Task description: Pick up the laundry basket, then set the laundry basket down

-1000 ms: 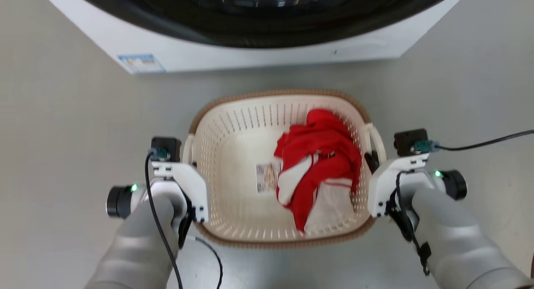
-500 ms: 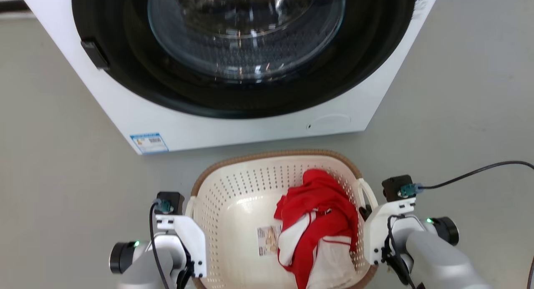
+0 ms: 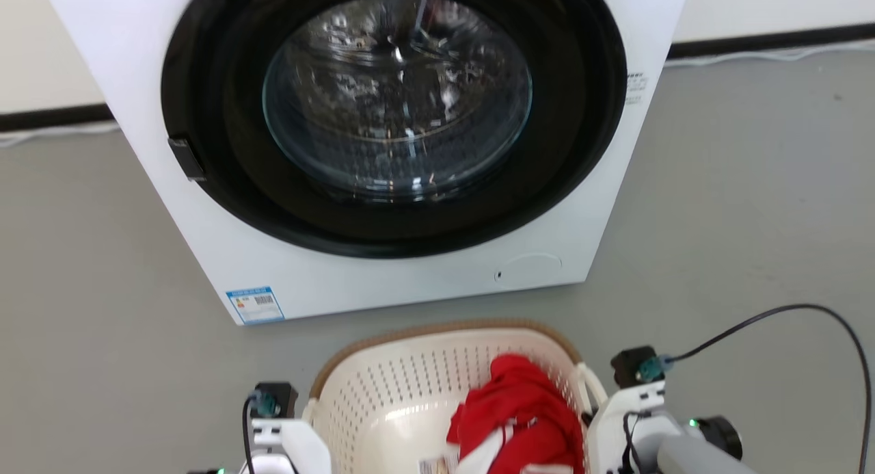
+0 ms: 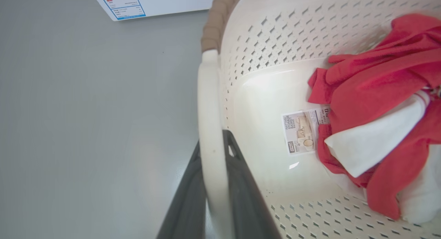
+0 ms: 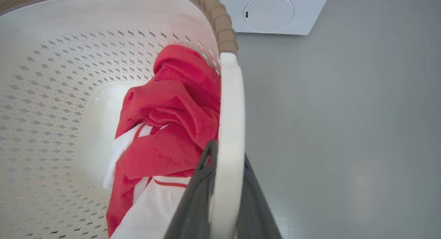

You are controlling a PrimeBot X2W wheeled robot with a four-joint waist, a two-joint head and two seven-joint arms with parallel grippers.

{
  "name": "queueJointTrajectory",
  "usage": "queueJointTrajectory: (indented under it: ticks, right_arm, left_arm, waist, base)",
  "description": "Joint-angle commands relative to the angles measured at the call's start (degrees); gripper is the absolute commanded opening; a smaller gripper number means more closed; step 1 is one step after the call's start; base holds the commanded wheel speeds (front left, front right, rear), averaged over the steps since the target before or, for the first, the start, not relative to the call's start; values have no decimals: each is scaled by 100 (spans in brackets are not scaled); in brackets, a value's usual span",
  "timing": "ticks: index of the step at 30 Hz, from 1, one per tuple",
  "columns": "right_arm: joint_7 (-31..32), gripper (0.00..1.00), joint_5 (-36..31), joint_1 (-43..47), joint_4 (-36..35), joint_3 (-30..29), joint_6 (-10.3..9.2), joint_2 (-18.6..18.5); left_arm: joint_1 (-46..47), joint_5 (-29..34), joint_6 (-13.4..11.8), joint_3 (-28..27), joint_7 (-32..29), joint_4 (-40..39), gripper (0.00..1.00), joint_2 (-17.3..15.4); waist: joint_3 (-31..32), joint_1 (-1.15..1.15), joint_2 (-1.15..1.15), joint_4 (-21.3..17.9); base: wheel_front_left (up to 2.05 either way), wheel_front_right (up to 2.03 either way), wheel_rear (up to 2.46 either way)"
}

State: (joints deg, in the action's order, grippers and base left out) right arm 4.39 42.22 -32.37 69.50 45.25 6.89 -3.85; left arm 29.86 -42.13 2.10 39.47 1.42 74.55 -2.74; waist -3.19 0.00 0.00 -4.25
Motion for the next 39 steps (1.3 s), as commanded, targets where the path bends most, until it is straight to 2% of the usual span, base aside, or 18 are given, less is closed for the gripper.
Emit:
queueJointTrajectory:
  ticks: [1,11,39]
  right_arm:
    - [86,0,87,133,-208,205,59,96]
    - [301,0,395,213,-383,515,59,97]
    - [197,0,967,57,-237,1049,59,97]
  left_arm:
    - [-7,-6,72,-51,28,-60,0,-138]
    - [-131,-67,138,-3,-116,-60,0,-118]
    - [-90,-131,204,143,-242,-59,0,-173]
  waist:
    - [205,0,0,11]
    - [403,0,0,68]
    - [393,0,0,22]
  base:
    - [0,0,0]
    - [0,0,0]
    - [0,0,0]
